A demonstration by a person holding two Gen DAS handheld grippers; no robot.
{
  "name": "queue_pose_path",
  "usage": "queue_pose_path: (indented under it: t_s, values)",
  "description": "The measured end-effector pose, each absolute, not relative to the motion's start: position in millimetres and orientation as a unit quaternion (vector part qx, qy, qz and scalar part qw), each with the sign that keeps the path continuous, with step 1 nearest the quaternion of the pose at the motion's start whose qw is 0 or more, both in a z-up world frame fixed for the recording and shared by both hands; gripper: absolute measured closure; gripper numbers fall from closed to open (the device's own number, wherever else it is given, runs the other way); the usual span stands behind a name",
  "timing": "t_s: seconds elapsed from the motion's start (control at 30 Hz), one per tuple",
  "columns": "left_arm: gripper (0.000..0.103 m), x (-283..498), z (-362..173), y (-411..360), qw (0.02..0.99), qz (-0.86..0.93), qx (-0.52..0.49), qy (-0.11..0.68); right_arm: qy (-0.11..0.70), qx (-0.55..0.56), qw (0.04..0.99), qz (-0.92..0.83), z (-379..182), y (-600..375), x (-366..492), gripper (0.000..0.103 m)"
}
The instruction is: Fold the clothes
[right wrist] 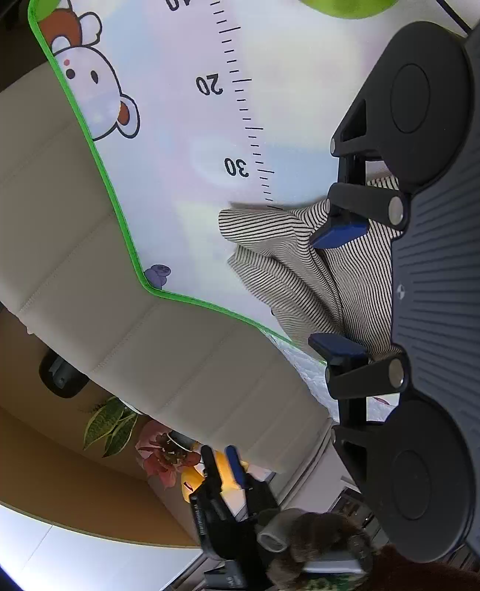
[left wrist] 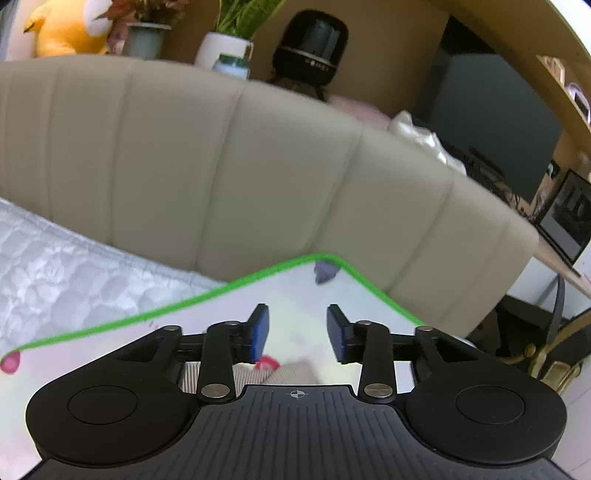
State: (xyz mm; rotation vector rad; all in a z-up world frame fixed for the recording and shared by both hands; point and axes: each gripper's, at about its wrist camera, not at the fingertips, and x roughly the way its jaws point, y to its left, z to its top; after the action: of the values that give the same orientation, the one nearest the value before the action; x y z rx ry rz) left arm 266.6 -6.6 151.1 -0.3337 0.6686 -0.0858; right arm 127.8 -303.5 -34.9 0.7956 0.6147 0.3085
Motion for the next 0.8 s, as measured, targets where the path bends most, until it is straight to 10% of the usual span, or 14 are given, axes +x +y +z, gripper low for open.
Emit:
queue_pose_path:
  t_s: [0.33, 0.63, 0.8]
  values:
    - [0.044, 190.6, 88.6, 91.0, 0.911, 0.068, -0.097, 0.395, 0.346, 0.320, 0.872, 0.132, -56.3, -278.5, 138.9, 0.052]
    - [0.016, 53.6, 199.2, 266.9, 0.821, 0.512, 0.158, 0.197, 0.402, 0.237, 0.876, 0.124, -79.3, -239.5, 146.8, 0.047]
    - [0.008, 44.5, 196.5, 268.2, 0.870, 0.466, 0.035, 0.159, 0.401, 0.204, 0.884, 0.129, -77.0, -222.3, 144.2, 0.047]
